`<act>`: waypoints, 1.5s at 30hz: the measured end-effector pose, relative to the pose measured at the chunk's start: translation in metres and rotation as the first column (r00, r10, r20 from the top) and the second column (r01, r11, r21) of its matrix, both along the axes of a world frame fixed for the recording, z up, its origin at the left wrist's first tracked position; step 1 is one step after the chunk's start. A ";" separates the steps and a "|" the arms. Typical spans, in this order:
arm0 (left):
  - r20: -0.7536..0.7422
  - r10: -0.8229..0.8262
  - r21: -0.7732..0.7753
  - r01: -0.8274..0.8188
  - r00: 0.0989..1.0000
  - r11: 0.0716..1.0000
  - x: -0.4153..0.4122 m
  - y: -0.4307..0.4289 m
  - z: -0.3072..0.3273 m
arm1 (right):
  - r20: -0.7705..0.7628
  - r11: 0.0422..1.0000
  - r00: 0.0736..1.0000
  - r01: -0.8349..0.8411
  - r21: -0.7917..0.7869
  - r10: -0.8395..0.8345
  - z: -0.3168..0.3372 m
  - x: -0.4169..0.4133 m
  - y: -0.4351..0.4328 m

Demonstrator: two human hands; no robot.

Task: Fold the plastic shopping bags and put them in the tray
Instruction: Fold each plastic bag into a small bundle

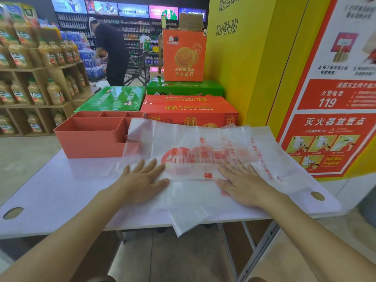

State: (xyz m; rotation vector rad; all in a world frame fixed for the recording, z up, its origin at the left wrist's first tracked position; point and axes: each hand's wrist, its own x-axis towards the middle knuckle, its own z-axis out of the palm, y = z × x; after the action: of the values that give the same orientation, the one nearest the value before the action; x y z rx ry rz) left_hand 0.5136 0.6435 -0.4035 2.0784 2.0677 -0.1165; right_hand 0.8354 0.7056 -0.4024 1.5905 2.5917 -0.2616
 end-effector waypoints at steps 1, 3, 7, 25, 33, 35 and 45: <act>-0.001 0.002 -0.002 -0.002 1.000 1.000 0.001 0.000 0.000 | -0.002 1.000 1.000 0.014 -0.004 -0.014 0.000 0.003 -0.001; -0.010 0.005 0.002 -0.005 1.000 1.000 0.004 -0.001 0.004 | -0.009 1.000 1.000 0.025 -0.002 -0.025 0.002 0.005 -0.003; -0.085 -0.070 0.052 0.075 0.994 0.996 0.016 0.000 0.015 | -0.035 0.997 0.999 -0.016 0.081 0.019 0.009 -0.001 -0.007; 0.089 -0.063 0.126 0.051 0.994 0.991 0.011 -0.002 0.059 | -0.171 0.977 0.980 -0.065 0.202 0.101 0.039 0.007 -0.010; 0.141 -0.020 0.130 0.001 0.990 0.991 -0.006 0.000 0.084 | -0.283 0.991 0.958 -0.005 0.133 0.043 0.059 0.023 -0.001; 0.115 -0.012 0.147 -0.005 0.993 0.989 -0.009 0.003 0.089 | -0.330 0.993 0.944 0.022 0.117 0.018 0.063 0.025 0.002; -0.028 0.057 0.129 -0.053 0.998 0.990 -0.020 0.033 0.083 | -0.101 0.968 0.990 0.117 0.222 -0.096 0.076 0.020 0.027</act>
State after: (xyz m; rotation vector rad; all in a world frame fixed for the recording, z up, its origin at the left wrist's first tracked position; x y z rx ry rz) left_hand 0.4938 0.6763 -0.3206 2.1022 2.2038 -0.0075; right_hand 0.8555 0.7329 -0.3260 1.8361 2.6899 -0.0438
